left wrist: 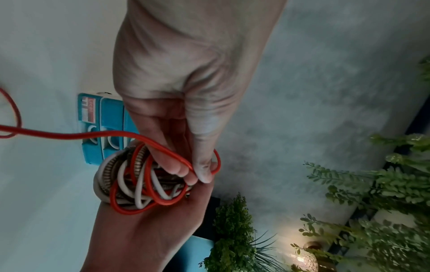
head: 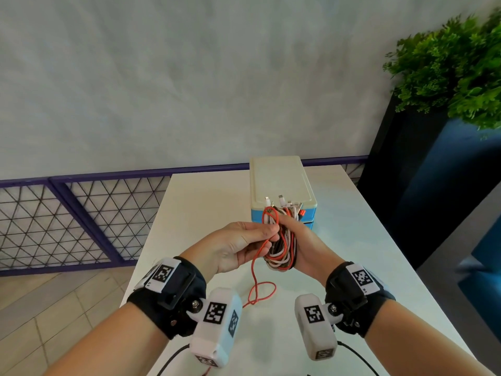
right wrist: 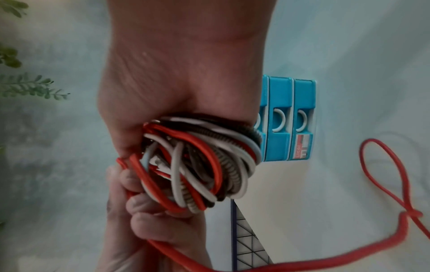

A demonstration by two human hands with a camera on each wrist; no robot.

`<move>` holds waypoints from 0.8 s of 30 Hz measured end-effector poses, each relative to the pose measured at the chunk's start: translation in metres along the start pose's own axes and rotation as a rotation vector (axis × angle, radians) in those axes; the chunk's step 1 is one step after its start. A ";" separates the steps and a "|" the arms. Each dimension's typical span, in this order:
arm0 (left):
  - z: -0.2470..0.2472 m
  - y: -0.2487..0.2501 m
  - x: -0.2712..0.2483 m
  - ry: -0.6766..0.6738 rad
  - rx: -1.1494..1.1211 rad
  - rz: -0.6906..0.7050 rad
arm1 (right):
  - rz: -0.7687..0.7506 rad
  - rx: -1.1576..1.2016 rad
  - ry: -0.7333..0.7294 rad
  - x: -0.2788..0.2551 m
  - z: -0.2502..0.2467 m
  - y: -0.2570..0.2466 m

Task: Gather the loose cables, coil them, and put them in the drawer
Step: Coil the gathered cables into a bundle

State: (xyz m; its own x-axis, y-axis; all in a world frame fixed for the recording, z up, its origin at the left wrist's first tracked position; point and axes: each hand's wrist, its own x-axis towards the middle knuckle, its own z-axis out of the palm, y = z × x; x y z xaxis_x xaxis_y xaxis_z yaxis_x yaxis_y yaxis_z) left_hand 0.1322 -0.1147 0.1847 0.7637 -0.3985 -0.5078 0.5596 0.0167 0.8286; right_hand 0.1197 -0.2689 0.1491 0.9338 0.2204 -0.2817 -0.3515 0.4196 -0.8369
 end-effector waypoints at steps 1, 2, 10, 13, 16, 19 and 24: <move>0.000 0.000 0.000 0.001 0.013 0.002 | 0.022 0.048 -0.012 -0.001 -0.001 -0.001; 0.000 0.000 0.000 0.009 0.028 0.008 | 0.031 0.080 -0.031 -0.003 0.000 -0.003; 0.010 -0.003 0.005 0.079 0.291 0.162 | 0.003 -0.098 -0.052 0.005 0.002 0.005; 0.013 -0.002 0.004 0.095 0.539 0.234 | -0.059 -0.162 0.038 0.005 0.006 0.002; 0.013 -0.002 0.002 0.066 0.570 0.250 | -0.176 -0.160 0.263 0.013 0.005 -0.006; 0.003 -0.004 -0.006 -0.143 0.383 0.097 | -0.259 -0.050 0.381 0.022 -0.007 -0.019; -0.034 -0.028 -0.012 -0.459 0.410 -0.200 | -0.340 0.101 0.474 0.025 -0.039 -0.045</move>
State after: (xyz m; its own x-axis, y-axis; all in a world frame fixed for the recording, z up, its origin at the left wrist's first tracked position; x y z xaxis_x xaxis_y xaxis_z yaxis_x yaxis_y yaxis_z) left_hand 0.1181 -0.0791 0.1597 0.3917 -0.7108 -0.5843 0.4387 -0.4139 0.7976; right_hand 0.1616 -0.3162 0.1615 0.9149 -0.3487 -0.2035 -0.0099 0.4846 -0.8747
